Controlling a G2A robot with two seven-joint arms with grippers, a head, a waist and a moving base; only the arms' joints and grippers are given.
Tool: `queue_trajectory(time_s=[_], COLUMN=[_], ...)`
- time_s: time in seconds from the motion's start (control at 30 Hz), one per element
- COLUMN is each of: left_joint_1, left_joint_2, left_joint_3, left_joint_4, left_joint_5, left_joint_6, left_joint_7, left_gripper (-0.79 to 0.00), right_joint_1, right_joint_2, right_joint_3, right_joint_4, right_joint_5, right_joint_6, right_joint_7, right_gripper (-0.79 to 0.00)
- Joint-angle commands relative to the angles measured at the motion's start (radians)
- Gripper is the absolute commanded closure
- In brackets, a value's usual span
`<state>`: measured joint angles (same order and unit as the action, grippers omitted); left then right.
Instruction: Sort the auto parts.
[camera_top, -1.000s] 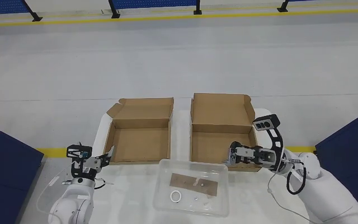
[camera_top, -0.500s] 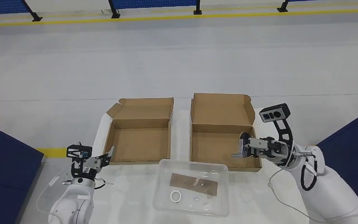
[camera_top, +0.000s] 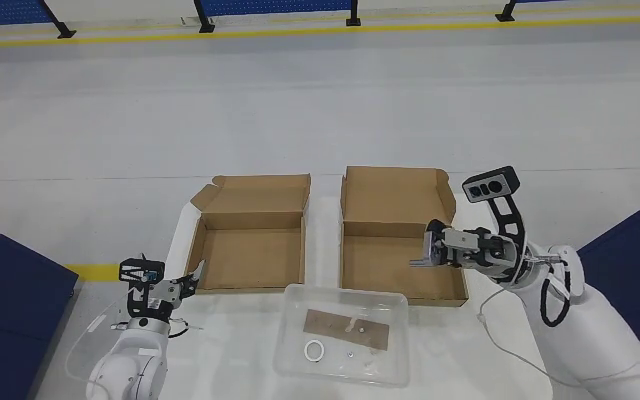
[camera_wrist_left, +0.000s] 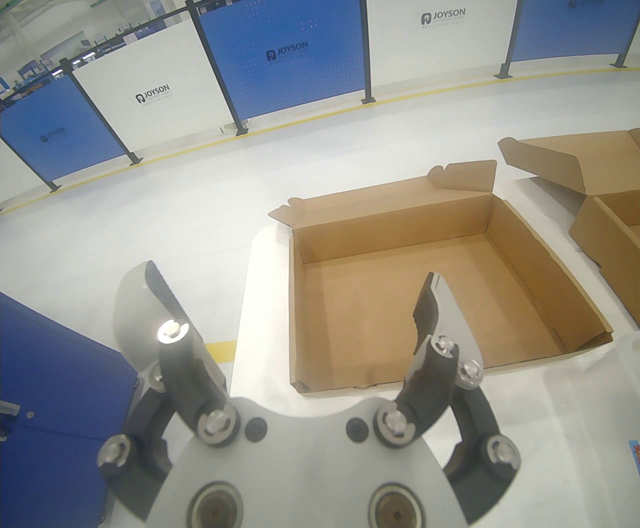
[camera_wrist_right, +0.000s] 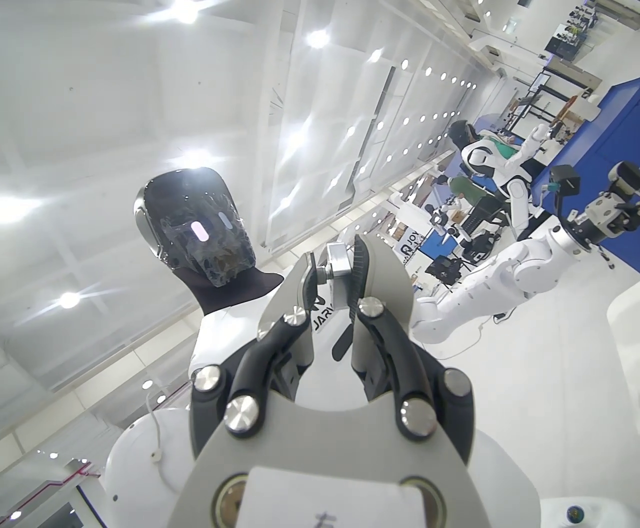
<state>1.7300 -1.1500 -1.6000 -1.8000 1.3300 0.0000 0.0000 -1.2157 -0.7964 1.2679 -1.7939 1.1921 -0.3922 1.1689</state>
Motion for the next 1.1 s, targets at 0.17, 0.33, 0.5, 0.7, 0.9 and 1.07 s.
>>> queue_trajectory(time_s=[0.17, 0.33, 0.5, 0.7, 0.9, 1.07], left_joint_1=[0.000, 0.000, 0.000, 0.000, 0.000, 0.000], left_joint_2=[0.000, 0.000, 0.000, 0.000, 0.000, 0.000], left_joint_3=[0.000, 0.000, 0.000, 0.000, 0.000, 0.000], left_joint_4=[0.000, 0.000, 0.000, 0.000, 0.000, 0.000], left_joint_5=[0.000, 0.000, 0.000, 0.000, 0.000, 0.000], left_joint_6=[0.000, 0.000, 0.000, 0.000, 0.000, 0.000], left_joint_7=[0.000, 0.000, 0.000, 0.000, 0.000, 0.000], left_gripper=[-0.785, -0.785, -0.785, -0.785, -0.785, -0.785], right_joint_1=[0.009, 0.009, 0.021, 0.075, 0.128, 0.152], right_joint_2=[-0.006, -0.006, -0.010, -0.026, -0.047, -0.064], right_joint_3=[-0.005, -0.005, 0.005, -0.003, -0.026, -0.041], right_joint_4=[0.006, 0.006, -0.025, -0.049, -0.048, -0.049], right_joint_5=[-0.004, -0.004, -0.026, -0.013, 0.056, 0.107], right_joint_6=[-0.002, -0.002, 0.031, 0.093, 0.136, 0.164], right_joint_7=[-0.001, -0.001, -0.049, -0.088, -0.105, -0.108], right_gripper=[0.000, 0.000, 0.000, 0.000, 0.000, 0.000])
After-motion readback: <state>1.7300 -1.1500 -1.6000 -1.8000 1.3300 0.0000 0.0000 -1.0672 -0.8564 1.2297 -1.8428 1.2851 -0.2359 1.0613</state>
